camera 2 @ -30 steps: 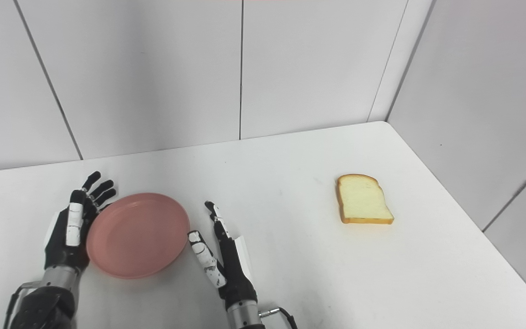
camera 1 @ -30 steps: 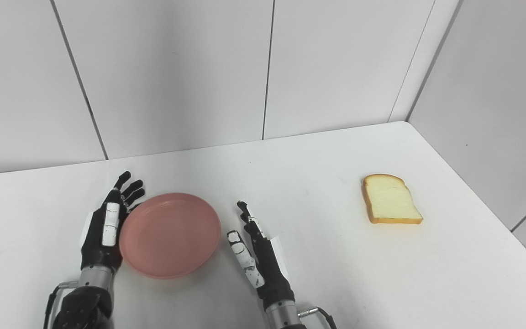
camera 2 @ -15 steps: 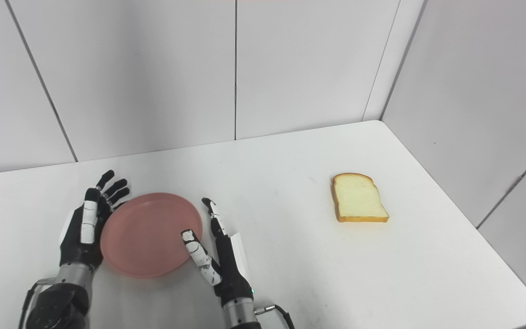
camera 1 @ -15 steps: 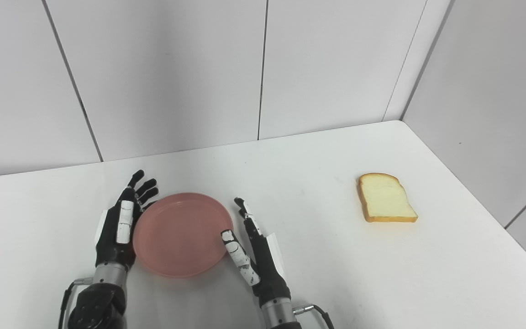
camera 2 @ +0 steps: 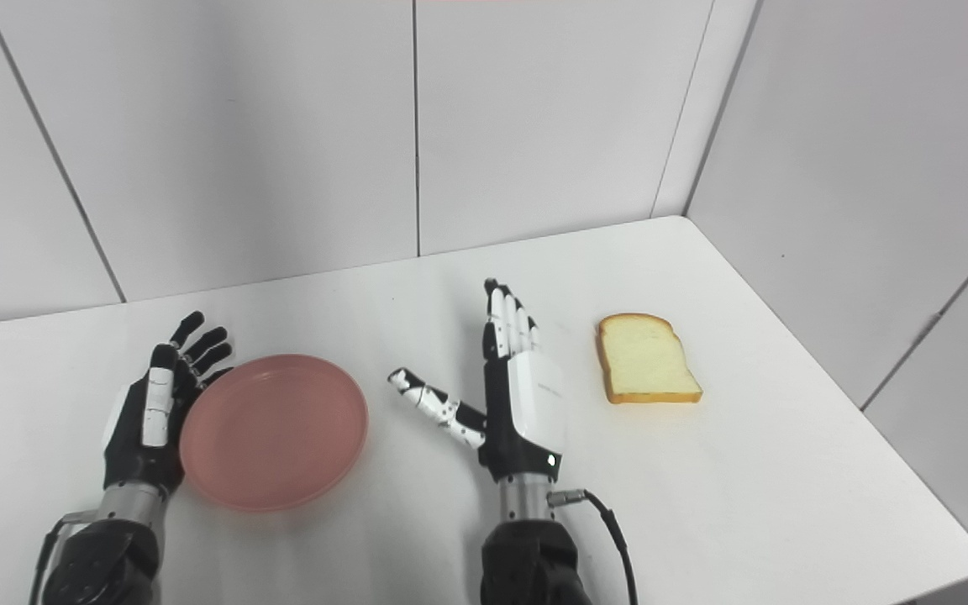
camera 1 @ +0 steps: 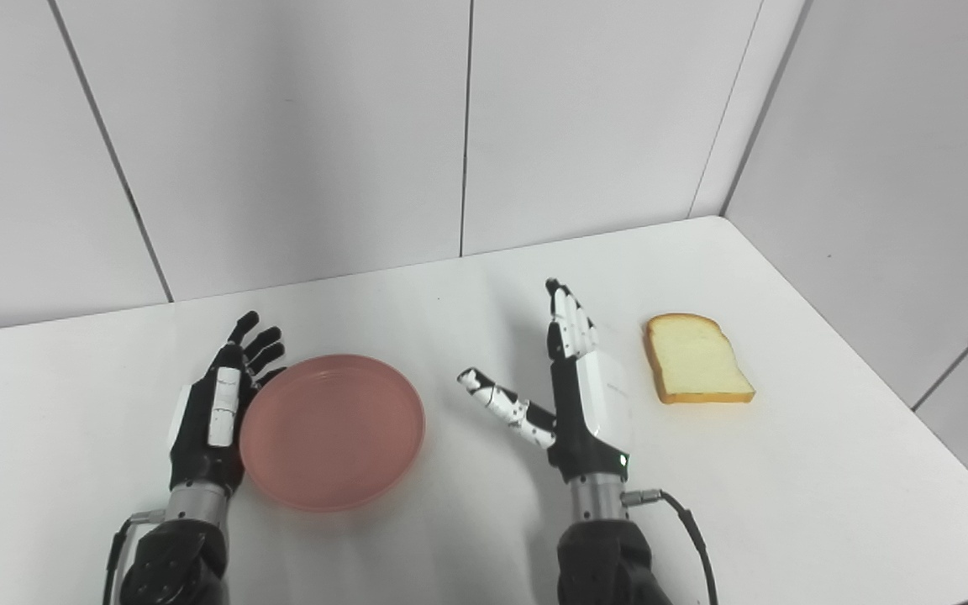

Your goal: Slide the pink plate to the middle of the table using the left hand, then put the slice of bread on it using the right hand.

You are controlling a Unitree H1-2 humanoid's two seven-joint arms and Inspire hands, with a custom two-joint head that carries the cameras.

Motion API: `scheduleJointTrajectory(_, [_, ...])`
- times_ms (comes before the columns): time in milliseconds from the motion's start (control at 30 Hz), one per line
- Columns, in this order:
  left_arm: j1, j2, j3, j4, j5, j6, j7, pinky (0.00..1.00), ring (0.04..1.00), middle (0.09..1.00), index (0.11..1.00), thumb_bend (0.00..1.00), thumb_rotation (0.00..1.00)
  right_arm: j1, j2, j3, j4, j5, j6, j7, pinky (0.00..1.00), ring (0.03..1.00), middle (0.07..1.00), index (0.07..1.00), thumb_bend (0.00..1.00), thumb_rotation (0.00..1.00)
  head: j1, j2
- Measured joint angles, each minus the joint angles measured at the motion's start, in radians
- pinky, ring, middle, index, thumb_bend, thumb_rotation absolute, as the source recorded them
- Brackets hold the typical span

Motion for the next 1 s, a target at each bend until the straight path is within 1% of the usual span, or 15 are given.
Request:
scheduleJointTrajectory(100, [-0.005,0.000,0.002,0.010,0.000,-0.001,0.000,0.75,0.847,0.846,0.881,0.92,0.93,-0.022,-0.039,-0.021,-0.007,-0.019,0.044,0.015,1.00,1.000,1.000,1.000,0.92,0.85,-0.003,-0.005])
scheduleJointTrajectory(200, [-0.006,0.001,0.002,0.010,0.000,-0.003,0.000,0.76,0.848,0.845,0.880,0.93,0.92,-0.024,-0.080,-0.035,-0.009,-0.032,0.095,0.043,1.00,1.000,1.000,1.000,0.92,0.82,-0.009,-0.008])
scheduleJointTrajectory(267, [-0.008,0.002,0.002,0.014,0.001,-0.004,0.000,0.76,0.846,0.843,0.875,0.94,0.93,-0.024,-0.098,-0.041,-0.009,-0.041,0.110,0.045,1.00,1.000,1.000,1.000,0.91,0.80,-0.011,-0.008])
scheduleJointTrajectory(300, [-0.009,0.002,0.002,0.016,0.001,-0.004,0.000,0.76,0.846,0.842,0.874,0.94,0.93,-0.024,-0.104,-0.043,-0.009,-0.046,0.115,0.045,1.00,1.000,1.000,1.000,0.91,0.77,-0.011,-0.008])
scheduleJointTrajectory(367, [-0.011,0.002,0.002,0.021,0.001,-0.007,0.000,0.75,0.845,0.840,0.876,0.95,0.92,-0.024,-0.111,-0.045,-0.008,-0.065,0.149,0.046,1.00,1.000,1.000,1.000,0.91,0.68,-0.011,-0.009])
scheduleJointTrajectory(467, [-0.014,0.002,0.002,0.026,0.001,-0.011,0.000,0.75,0.843,0.839,0.876,0.95,0.92,-0.029,-0.112,-0.058,0.004,-0.086,0.209,0.046,1.00,1.000,1.000,1.000,0.91,0.66,-0.011,-0.009])
scheduleJointTrajectory(533, [-0.014,0.003,0.002,0.026,0.001,-0.012,0.000,0.75,0.839,0.838,0.878,0.95,0.92,-0.038,-0.112,-0.074,0.026,-0.109,0.241,0.042,1.00,1.000,1.000,1.000,0.92,0.66,-0.011,-0.009])
scheduleJointTrajectory(567, [-0.014,0.003,0.002,0.026,0.001,-0.012,-0.001,0.75,0.840,0.839,0.879,0.96,0.92,-0.046,-0.113,-0.089,0.043,-0.116,0.260,0.039,1.00,1.000,1.000,1.000,0.93,0.66,-0.011,-0.009])
scheduleJointTrajectory(633, [-0.014,0.004,0.004,0.025,0.000,-0.011,-0.004,0.77,0.843,0.842,0.882,0.96,0.91,-0.061,-0.114,-0.123,0.069,-0.127,0.275,0.034,1.00,1.000,1.000,1.000,0.93,0.66,-0.011,-0.009])
scheduleJointTrajectory(733, [-0.014,0.004,0.008,0.025,-0.001,-0.011,-0.007,0.77,0.841,0.842,0.881,0.96,0.91,-0.085,-0.117,-0.170,0.101,-0.148,0.282,0.033,1.00,1.000,1.000,1.000,0.94,0.68,-0.009,-0.012])
scheduleJointTrajectory(800, [-0.014,0.005,0.009,0.025,-0.001,-0.011,-0.007,0.76,0.842,0.844,0.882,0.96,0.91,-0.102,-0.112,-0.211,0.122,-0.180,0.284,0.044,1.00,1.000,1.000,1.000,0.97,0.70,-0.011,-0.012])
scheduleJointTrajectory(833, [-0.014,0.005,0.008,0.025,-0.001,-0.011,-0.007,0.76,0.840,0.843,0.881,0.97,0.92,-0.113,-0.108,-0.240,0.132,-0.211,0.285,0.068,1.00,1.000,1.000,1.000,0.98,0.70,-0.011,-0.012])
scheduleJointTrajectory(900, [-0.014,0.005,0.008,0.025,0.000,-0.011,-0.007,0.75,0.838,0.839,0.878,0.97,0.92,-0.137,-0.088,-0.310,0.136,-0.274,0.287,0.157,1.00,1.000,1.000,1.000,1.00,0.70,-0.015,-0.011])
scheduleJointTrajectory(933, [-0.014,0.006,0.007,0.025,0.001,-0.011,-0.007,0.74,0.838,0.838,0.877,0.98,0.91,-0.151,-0.078,-0.345,0.136,-0.311,0.288,0.204,1.00,1.000,1.000,1.000,1.00,0.67,-0.015,-0.011])
scheduleJointTrajectory(1000, [-0.014,0.006,0.007,0.025,0.001,-0.011,-0.007,0.74,0.838,0.837,0.877,0.98,0.91,-0.171,-0.067,-0.390,0.136,-0.364,0.288,0.281,1.00,1.000,1.000,1.000,1.00,0.65,-0.017,-0.011])
